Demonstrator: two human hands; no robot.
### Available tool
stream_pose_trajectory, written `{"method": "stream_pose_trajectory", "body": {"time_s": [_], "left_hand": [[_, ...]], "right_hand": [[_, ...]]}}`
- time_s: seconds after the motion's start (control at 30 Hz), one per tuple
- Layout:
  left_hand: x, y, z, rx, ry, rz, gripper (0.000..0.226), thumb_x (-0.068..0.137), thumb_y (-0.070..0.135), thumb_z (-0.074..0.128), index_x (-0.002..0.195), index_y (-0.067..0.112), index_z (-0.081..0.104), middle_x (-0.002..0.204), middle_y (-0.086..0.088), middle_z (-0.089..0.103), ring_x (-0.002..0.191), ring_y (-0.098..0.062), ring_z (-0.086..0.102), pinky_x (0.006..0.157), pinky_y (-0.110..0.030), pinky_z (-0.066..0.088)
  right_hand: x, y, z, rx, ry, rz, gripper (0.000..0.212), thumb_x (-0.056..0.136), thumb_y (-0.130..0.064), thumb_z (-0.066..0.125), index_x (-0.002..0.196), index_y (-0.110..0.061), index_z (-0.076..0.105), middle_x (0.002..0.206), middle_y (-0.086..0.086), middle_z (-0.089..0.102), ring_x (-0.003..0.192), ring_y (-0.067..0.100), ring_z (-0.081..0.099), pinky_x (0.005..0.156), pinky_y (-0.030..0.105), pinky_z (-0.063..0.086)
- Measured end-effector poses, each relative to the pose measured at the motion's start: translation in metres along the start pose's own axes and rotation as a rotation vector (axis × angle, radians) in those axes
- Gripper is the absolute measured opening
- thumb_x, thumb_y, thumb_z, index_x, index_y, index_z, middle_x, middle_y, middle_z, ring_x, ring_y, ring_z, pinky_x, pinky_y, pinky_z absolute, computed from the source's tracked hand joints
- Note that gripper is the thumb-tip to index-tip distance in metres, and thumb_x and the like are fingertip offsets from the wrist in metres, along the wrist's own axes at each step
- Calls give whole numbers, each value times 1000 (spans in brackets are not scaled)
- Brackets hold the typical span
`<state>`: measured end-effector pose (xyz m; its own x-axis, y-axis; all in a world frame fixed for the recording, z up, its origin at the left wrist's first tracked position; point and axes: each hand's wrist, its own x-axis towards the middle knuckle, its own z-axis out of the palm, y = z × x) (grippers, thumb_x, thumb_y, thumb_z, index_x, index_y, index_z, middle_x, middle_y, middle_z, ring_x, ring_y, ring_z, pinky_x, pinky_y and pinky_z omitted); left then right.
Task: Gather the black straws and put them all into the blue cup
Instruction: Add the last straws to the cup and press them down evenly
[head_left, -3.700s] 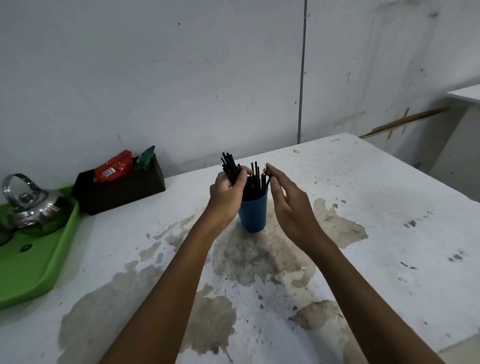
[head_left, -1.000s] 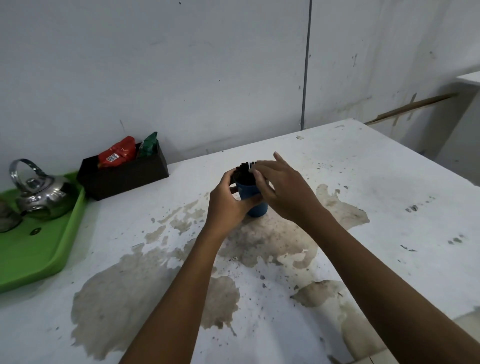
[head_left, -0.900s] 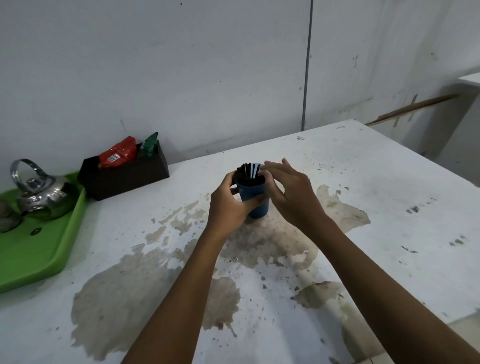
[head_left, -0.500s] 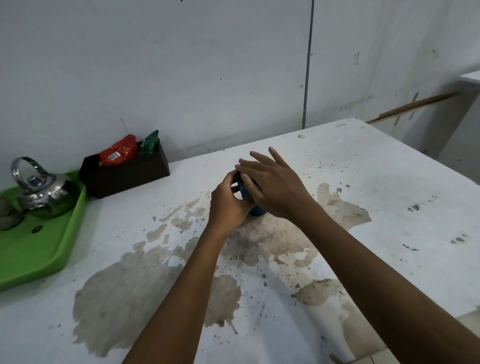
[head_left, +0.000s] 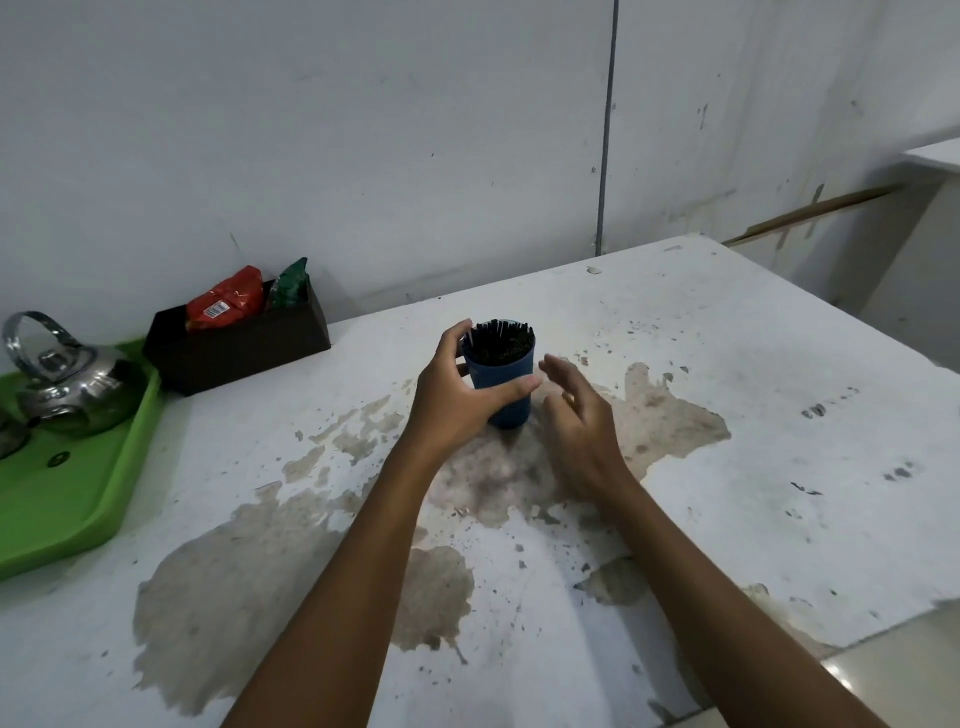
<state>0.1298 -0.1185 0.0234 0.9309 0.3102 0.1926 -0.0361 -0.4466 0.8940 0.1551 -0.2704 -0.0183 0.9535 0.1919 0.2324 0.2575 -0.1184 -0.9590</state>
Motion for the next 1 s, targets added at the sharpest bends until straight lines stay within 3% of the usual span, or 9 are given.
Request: {"method": "stream_pose_trajectory", "body": {"time_s": [0.1,0.2,0.27,0.37,0.47,0.63,0.7,0.83,1.0], "left_hand": [[4,4,3,52,14,-1,87,58,56,87,132,28,51,125,15,60,112,-7,58,87,-25,54],[9,7,5,17,146,-29,74,58,57,86,120,26,61,114,14,67,104,-8,63,82,-27,57],[11,9,4,33,200,-2,71,58,59,84,118,26,62,111,13,68,101,-8,63,79,-28,57],[9,10,5,89,130,60,71,58,56,86,119,29,61,112,16,67,102,-6,62,78,-25,57],[7,8,5,72,84,59,73,59,54,87,122,29,59,115,16,65,105,-7,61,82,-24,57],[2,8,4,120,-30,76,86,65,55,84,138,30,46,132,17,55,123,-7,51,95,-20,47],[2,13,3,218,-19,110,92,71,66,73,148,33,35,147,14,44,133,-6,42,105,-24,39],[5,22,3,536,-17,206,71,83,75,44,146,44,35,157,13,33,141,-16,33,109,-46,38],[6,25,0,648,-35,275,59,86,74,39,142,54,36,159,14,28,143,-16,29,108,-48,39]], "right_hand": [[0,11,4,-76,-90,-15,56,81,-17,51,137,-23,47,134,-3,58,123,11,54,100,38,50],[0,15,6,-128,-146,-16,59,78,-18,60,134,-30,47,128,-8,61,116,8,58,96,37,53],[0,14,6,-136,-152,-43,58,78,-23,63,133,-27,48,124,-10,62,111,3,60,93,30,54],[-1,10,8,-117,-175,-113,57,79,-26,72,131,-26,47,121,-12,61,108,-5,58,86,18,52],[1,7,9,-123,-150,-131,62,79,-36,77,131,-27,45,119,-15,61,104,-8,58,80,9,49],[7,18,11,-213,-100,-130,47,84,-31,71,125,-26,49,112,-10,67,97,5,65,81,29,56],[8,19,12,-244,-102,-140,46,85,-33,71,125,-25,50,112,-9,67,96,5,64,78,25,55],[9,20,13,-289,-104,-153,56,85,-37,70,133,-21,46,119,-4,65,99,9,62,76,13,46],[10,24,14,-323,-101,-153,55,85,-42,68,131,-22,45,117,-6,64,94,6,60,77,19,50]]}}
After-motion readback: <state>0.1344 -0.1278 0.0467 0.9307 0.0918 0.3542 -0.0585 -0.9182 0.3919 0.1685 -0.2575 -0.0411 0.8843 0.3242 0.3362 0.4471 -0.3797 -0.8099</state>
